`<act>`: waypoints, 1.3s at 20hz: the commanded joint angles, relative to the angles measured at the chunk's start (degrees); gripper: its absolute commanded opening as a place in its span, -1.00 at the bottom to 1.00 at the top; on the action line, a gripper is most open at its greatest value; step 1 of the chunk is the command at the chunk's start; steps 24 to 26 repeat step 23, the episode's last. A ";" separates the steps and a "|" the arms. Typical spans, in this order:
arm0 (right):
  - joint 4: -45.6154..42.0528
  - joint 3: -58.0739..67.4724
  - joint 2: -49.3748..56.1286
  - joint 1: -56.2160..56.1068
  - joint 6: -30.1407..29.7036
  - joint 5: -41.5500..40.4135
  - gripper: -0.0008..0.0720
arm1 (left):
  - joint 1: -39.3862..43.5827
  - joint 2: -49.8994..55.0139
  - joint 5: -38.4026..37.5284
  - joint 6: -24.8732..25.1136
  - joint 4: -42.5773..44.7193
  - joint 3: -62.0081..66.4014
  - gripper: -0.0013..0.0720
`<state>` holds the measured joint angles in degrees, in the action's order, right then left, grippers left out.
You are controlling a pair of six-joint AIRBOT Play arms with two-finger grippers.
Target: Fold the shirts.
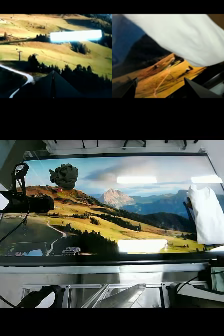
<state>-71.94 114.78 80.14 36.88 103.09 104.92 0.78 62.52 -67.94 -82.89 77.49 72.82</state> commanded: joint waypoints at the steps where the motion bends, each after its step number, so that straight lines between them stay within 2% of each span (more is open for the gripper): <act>1: 4.07 -1.20 -5.09 -14.12 0.46 0.26 0.77 | 0.09 -0.13 -2.08 -0.11 -2.62 0.04 -0.92; 2: 3.98 -2.45 -5.86 -20.98 0.74 -0.33 0.77 | 0.07 -0.11 -2.73 -0.11 -4.33 0.04 -0.92; 3: 3.50 -4.02 -6.34 -27.85 0.92 -1.62 0.55 | 0.09 -0.11 -3.26 -0.09 -5.64 0.04 -0.92; 5: 0.94 -8.59 -6.80 -42.95 2.25 -8.35 -0.80 | 0.92 -0.11 -5.31 -0.09 -7.08 0.04 -0.92; 6: -0.11 -11.72 -6.75 -50.64 3.61 -14.03 -0.92 | 1.90 -0.11 -6.51 -0.07 -6.97 -0.02 -0.92; 8: -1.16 -17.53 -5.64 -62.66 5.01 -24.57 -0.92 | 4.39 -0.13 -8.09 -0.09 -6.97 -0.81 -0.92; 10: -1.38 -19.96 -2.67 -68.57 4.98 -28.76 -0.92 | 6.99 -0.11 -8.09 -0.09 -6.93 -1.99 -0.92; 14: -0.39 -19.93 1.88 -70.51 4.98 -29.38 -0.91 | 10.73 -0.09 -8.24 -0.07 -6.54 -2.19 -0.92; 16: -0.24 -19.93 2.78 -70.53 4.96 -26.47 -0.91 | 11.54 -0.11 -7.93 -0.07 -6.56 -2.16 -0.92; 26: -0.24 -19.93 6.08 -70.53 4.94 -26.25 -0.91 | 11.87 -0.11 -8.02 -0.07 -6.58 -2.14 -0.92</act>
